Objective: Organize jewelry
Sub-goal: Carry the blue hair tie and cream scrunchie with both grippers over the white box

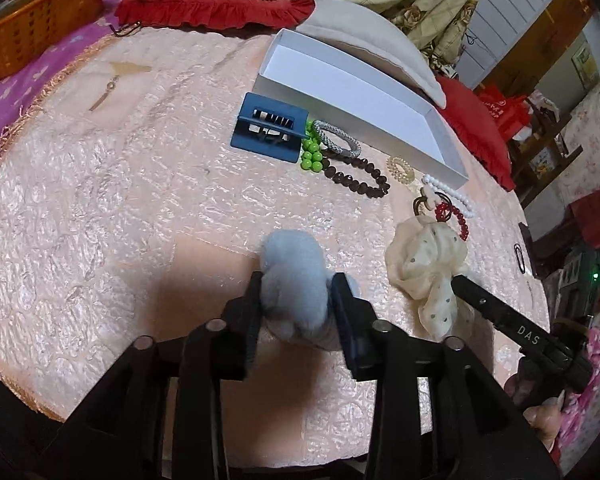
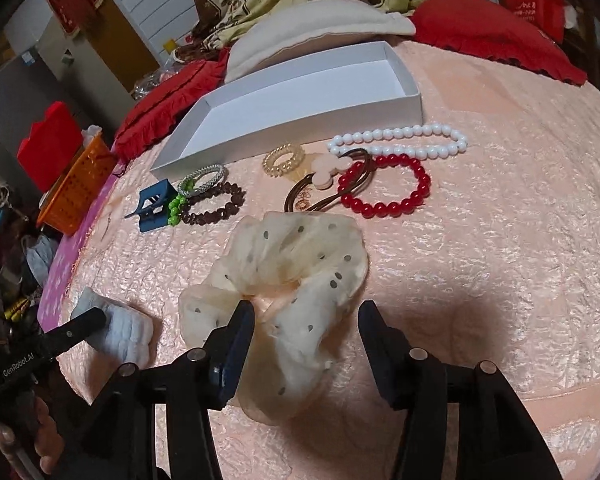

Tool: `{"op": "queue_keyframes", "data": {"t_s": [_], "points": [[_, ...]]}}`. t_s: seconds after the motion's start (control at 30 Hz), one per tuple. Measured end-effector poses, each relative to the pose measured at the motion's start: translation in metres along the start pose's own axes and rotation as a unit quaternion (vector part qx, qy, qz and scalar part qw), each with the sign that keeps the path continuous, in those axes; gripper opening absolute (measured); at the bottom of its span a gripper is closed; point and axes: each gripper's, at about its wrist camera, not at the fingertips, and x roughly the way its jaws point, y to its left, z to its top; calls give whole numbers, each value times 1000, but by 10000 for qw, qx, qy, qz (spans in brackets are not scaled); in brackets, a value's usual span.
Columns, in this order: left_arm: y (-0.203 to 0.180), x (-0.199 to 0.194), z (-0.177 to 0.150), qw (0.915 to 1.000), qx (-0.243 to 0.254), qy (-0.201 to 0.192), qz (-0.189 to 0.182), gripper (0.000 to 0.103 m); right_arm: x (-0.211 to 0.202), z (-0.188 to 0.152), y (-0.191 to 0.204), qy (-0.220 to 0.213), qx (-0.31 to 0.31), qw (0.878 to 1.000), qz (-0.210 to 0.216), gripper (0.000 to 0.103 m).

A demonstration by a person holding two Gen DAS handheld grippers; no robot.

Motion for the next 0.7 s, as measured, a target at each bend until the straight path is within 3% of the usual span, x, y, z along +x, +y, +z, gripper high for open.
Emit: {"op": "queue_keyframes", "data": {"t_s": [0.1, 0.3, 0.33, 0.37, 0.4, 0.43, 0.53, 0.7], "points": [[-3, 6, -2, 10000, 63, 29, -5, 45, 2, -3, 5, 32, -101, 9999, -18, 52], [-13, 20, -10, 9996, 216, 203, -1, 45, 8, -6, 14, 96, -264, 9996, -28, 52], [-16, 21, -11, 9995, 254, 208, 9, 44, 8, -6, 15, 80, -299, 9995, -54, 52], [-20, 22, -13, 9993, 312, 198, 3, 32, 9, -7, 16, 71, -339, 9994, -77, 52], [-23, 21, -14, 9991, 366, 192, -2, 27, 10, -6, 16, 74, -363, 9993, -93, 49], [-26, 20, -15, 9989, 428, 168, 40, 26, 9, -6, 16, 42, -381, 9992, -88, 36], [-35, 13, -16, 9981, 592, 65, 177, 24, 9, -5, 18, 16, -424, 9991, -15, 22], [-35, -4, -9, 9987, 492, -90, 45, 24, -8, -1, 24, -215, -548, 9982, 120, 17]]}}
